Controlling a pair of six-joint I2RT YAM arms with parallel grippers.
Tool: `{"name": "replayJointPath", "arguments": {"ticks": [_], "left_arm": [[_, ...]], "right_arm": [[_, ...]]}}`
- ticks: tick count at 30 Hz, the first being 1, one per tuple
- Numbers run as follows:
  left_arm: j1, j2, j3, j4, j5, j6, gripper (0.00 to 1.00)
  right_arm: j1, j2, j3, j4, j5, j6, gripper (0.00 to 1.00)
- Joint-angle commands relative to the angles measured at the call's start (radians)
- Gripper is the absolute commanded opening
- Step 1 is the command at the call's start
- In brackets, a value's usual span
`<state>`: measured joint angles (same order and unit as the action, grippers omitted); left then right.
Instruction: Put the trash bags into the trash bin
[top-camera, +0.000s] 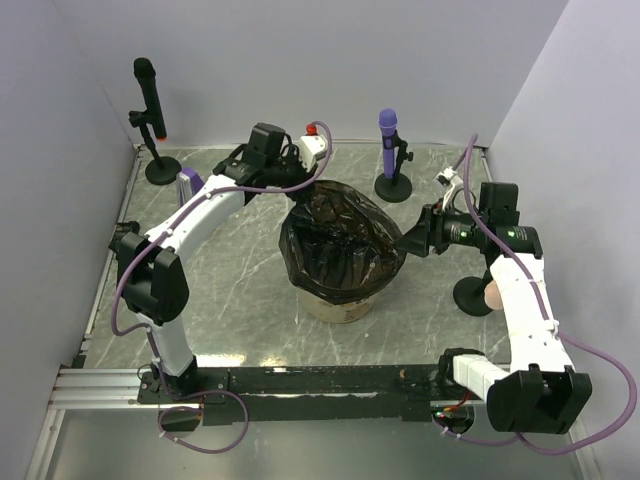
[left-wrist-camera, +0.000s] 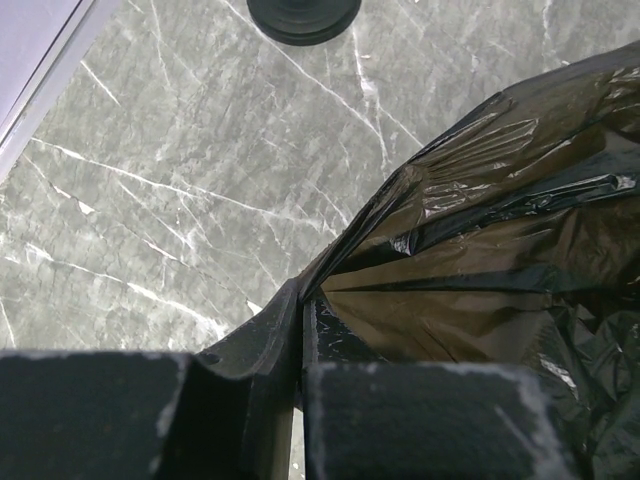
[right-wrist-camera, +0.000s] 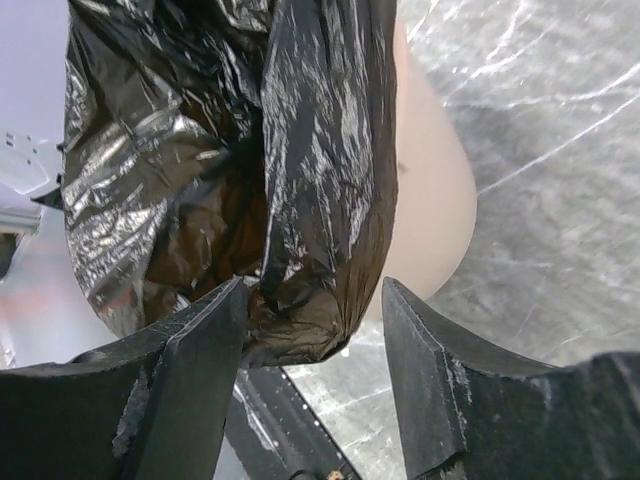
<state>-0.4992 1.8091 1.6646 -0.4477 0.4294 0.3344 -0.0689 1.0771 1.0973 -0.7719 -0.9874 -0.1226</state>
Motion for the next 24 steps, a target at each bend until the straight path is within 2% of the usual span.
{"name": "replayJointPath", "arguments": {"ticks": [1,12,18,20,24], "left_arm": [[-0.006,-0.010,0.040,-0.014,0.043,-0.009,0.11],[-0.006,0.004,0.044,-0.022,0.066,-0.012,0.13],[-0.006,0.016,0.057,-0.026,0.071,-0.018,0.13],[-0.004,0.021,0.061,-0.026,0.071,-0.018,0.12],[-0.002,0.022,0.063,-0.029,0.054,-0.011,0.12]], "right_arm": [[-0.023,-0.008,-0.011,-0.016,-0.069,-0.054,0.64],[-0.074,0.079,-0.010,-0.102,-0.243,-0.138,0.66],[-0.080,0.112,-0.071,-0.034,-0.339,-0.071,0.62],[-0.080,0.121,-0.088,0.005,-0.381,-0.040,0.51],[-0.081,0.127,-0.117,0.087,-0.434,0.046,0.23]]}}
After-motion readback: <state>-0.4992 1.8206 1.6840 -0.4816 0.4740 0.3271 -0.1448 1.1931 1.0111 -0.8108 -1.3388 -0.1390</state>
